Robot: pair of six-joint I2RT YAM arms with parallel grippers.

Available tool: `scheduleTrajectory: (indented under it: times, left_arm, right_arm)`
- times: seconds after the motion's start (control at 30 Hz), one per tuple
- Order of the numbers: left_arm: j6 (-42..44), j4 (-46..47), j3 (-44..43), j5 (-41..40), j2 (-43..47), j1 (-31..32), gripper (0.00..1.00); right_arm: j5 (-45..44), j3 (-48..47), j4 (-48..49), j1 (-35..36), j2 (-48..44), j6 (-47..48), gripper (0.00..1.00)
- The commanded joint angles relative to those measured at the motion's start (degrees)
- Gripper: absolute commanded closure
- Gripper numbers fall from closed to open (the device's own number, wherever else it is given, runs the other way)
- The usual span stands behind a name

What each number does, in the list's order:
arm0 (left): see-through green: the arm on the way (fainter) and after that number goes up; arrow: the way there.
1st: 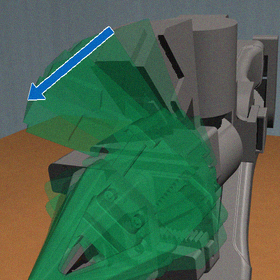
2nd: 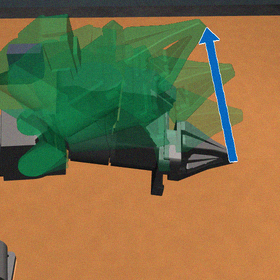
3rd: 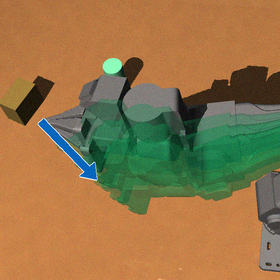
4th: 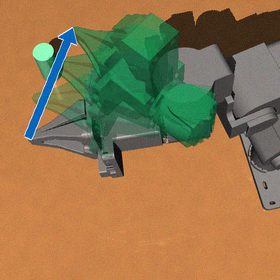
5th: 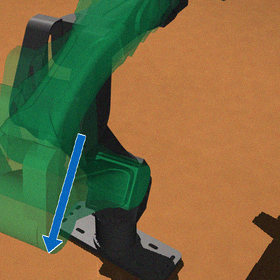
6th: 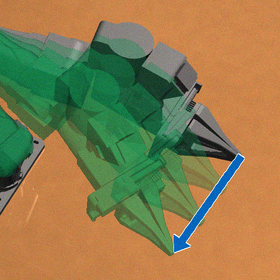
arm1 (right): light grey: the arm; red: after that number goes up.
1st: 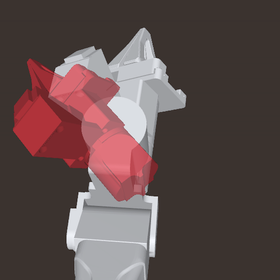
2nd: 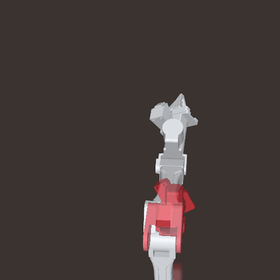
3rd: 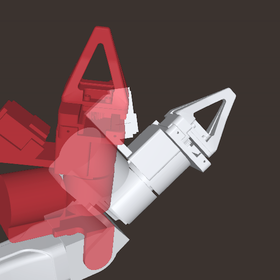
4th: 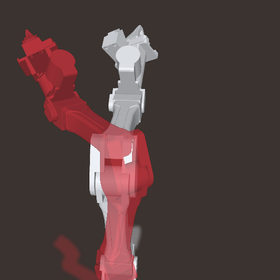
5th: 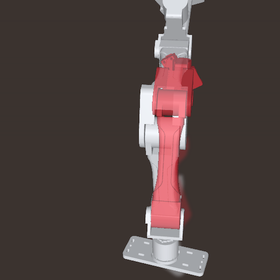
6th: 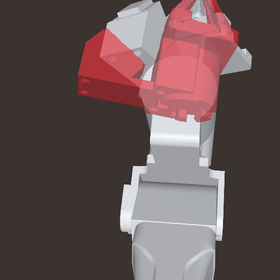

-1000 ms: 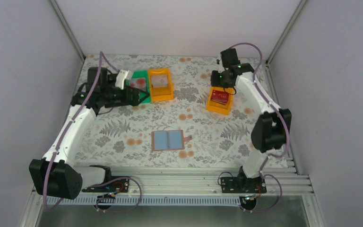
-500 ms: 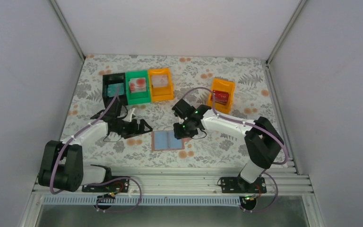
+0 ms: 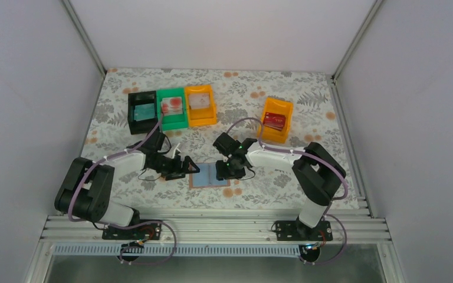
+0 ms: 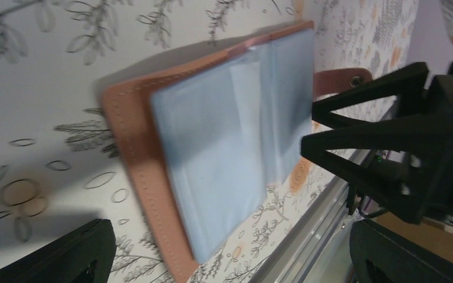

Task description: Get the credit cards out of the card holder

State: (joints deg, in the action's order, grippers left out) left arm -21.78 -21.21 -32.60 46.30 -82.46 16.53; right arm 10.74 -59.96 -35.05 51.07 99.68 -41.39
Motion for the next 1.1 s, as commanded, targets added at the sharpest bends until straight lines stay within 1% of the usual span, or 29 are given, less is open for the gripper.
scheduleTrajectory:
  times: [0.0,0.03,0.13,0.2,0.3,0.4,0.47,0.6,0.73,0.9,0.97,1.03,1.07]
  left_arm:
    - [-2.08,1.32,3.64,-0.4,-2.12,1.68,0.02]
    - [-2.6,1.92,4.29,-0.16,-2.13,1.73,0.03]
    - [-3.69,3.8,5.39,0.72,-2.45,1.77,0.12]
    - [-3.8,4.3,5.04,0.89,-2.82,1.88,0.21]
    - [-3.53,5.04,3.93,0.89,-3.88,1.98,0.35]
    - [-4.45,6.23,1.79,0.26,-5.28,1.99,0.5]
    - [-5.86,8.41,1.18,0.54,-5.96,2.23,0.57]
    - [-6.63,8.95,1.16,0.06,-5.85,2.28,0.67]
    - [-6.36,9.04,0.74,0.01,-5.44,2.33,0.69]
    - [-6.3,8.94,0.61,0.01,-5.39,2.33,0.75]
    - [-6.22,9.05,0.53,-0.01,-5.55,2.35,0.79]
    - [-6.17,9.07,0.37,-0.07,-5.68,2.33,0.8]
    - [-6.16,9.05,0.34,-0.15,-5.72,2.29,0.82]
  right_arm:
    - [0.36,1.05,2.82,0.56,1.77,-1.23,0.53]
    - [0.45,1.26,3.17,0.55,2.06,-1.32,0.54]
    - [2.02,2.14,4.97,0.61,1.8,-1.25,0.59]
    - [2.34,2.25,5.54,0.59,0.92,-1.13,0.65]
    - [2.84,1.99,6.58,0.57,-0.82,-0.58,0.72]
    - [5.14,1.63,8.69,0.6,-1.65,-0.61,0.76]
    - [7.39,1.57,10.33,0.57,-1.76,-0.59,0.77]
    - [7.99,0.65,10.79,0.6,-1.75,-0.2,0.79]
    - [9.04,-0.13,11.88,0.48,-0.65,0.76,0.79]
    - [9.92,-1.5,11.67,0.49,1.63,1.25,0.81]
    - [9.66,-1.72,11.52,0.58,1.8,1.31,0.79]
    - [8.9,-1.96,11.03,0.55,1.7,1.21,0.74]
    - [7.98,-2.26,10.41,0.54,1.73,1.11,0.74]
